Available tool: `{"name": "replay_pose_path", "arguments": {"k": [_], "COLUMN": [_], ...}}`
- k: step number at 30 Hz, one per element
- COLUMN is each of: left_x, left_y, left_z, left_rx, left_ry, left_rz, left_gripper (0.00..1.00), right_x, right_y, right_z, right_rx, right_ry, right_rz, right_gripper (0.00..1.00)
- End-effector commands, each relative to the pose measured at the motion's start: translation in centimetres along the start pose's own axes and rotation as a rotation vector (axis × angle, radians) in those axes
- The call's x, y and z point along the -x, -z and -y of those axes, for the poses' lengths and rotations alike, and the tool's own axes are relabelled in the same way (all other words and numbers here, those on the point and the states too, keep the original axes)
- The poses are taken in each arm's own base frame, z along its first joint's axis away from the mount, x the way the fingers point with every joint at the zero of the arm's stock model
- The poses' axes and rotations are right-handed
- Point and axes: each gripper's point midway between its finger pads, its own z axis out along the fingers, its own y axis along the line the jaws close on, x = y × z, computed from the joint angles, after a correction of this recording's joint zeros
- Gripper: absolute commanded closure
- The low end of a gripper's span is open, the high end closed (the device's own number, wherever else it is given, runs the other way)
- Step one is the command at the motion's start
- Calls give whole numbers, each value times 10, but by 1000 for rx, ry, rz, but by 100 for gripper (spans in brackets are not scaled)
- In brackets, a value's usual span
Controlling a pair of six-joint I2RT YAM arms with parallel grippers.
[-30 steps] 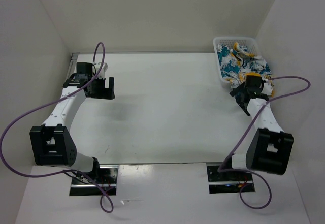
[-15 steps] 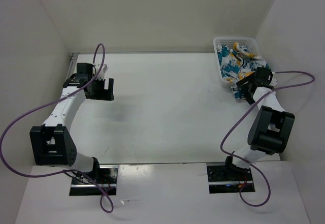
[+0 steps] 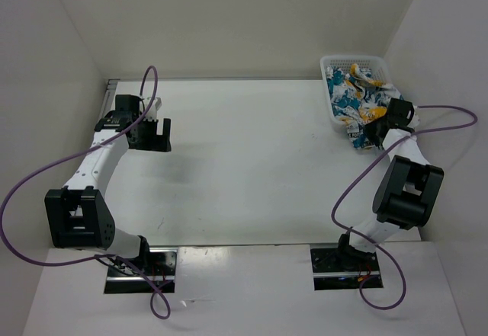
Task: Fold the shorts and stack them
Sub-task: Grab the shorts from the pile, then move the shorts to the center of the board
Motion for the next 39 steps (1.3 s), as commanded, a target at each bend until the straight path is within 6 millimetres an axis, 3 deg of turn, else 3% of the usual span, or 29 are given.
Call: {"name": "replay_pose_path", "arguments": {"k": [1,7,11,12,14,15,17,18,19,20,21,22,23,24,25,26,28,29,30,31,32,33,34,35,36,37,38,39], "left_x": [14,15,22,22,24,31,36,37,39,45,49,53,60,61,67,72,80,81,82,86,87,90,90,91,90,88,91,91], "left_y": [8,5,9,9,12,17,22,24,28,32,37,39,48,52,56,62,73,78,84,91,95,103,107,109,110,113,115,118], "left_z": [3,4,6,6,6,7,10,12,14,14,16,16,15,14,14,15,7,8,2,-3,-6,-13,-15,-15,-22,-21,-22,-22], "left_rx": [-10,-21,-29,-29,-28,-27,-40,-50,-59,-69,-77,-76,-83,-86,-84,-82,-64,-62,-43,-29,-20,-2,6,6,29,29,40,40], "left_ry": [-13,-13,-17,-17,-17,-19,-24,-24,-27,-23,-27,-29,-28,-24,-28,-33,-23,-27,-19,-12,-6,2,6,6,18,18,18,18], "left_rz": [48,48,67,67,69,82,102,103,116,133,153,162,193,204,220,241,276,290,305,326,338,366,376,376,376,375,383,383], "left_gripper": [0,0,0,0,0,0,0,0,0,0,0,0,0,0,0,0,0,0,0,0,0,0,0,0,0,0,0,0], "right_x": [42,38,40,48,50,63,54,64,46,51,46,23,24,12,-16,-19,-56,-51,-114,-107,-135,-147,-165,-154,-194,-185,-185,-186], "right_y": [15,45,77,93,112,134,161,191,199,232,248,270,301,314,337,365,387,455,379,433,415,419,411,421,381,388,368,354], "right_z": [-25,-63,-110,-133,-155,-178,-209,-235,-255,-280,-295,-317,-343,-352,-369,-391,-399,-401,-413,-410,-409,-409,-401,-400,-396,-391,-386,-383], "right_rx": [71,135,257,306,353,401,463,541,582,655,697,762,843,867,943,1026,1101,1268,1158,1319,1273,1283,1238,1220,1106,1101,1010,946], "right_ry": [-29,45,80,91,108,112,154,176,230,251,281,353,379,422,499,516,611,581,676,676,689,701,743,727,792,785,778,755], "right_rz": [124,137,127,150,148,191,201,246,222,242,245,228,258,242,214,235,150,202,25,31,-64,-91,-128,-50,-117,-100,-87,-86], "right_gripper": [99,99,99,99,99,99,99,99,99,99,99,99,99,99,99,99,99,99,99,99,99,99,99,99,93,74,45,30]}}
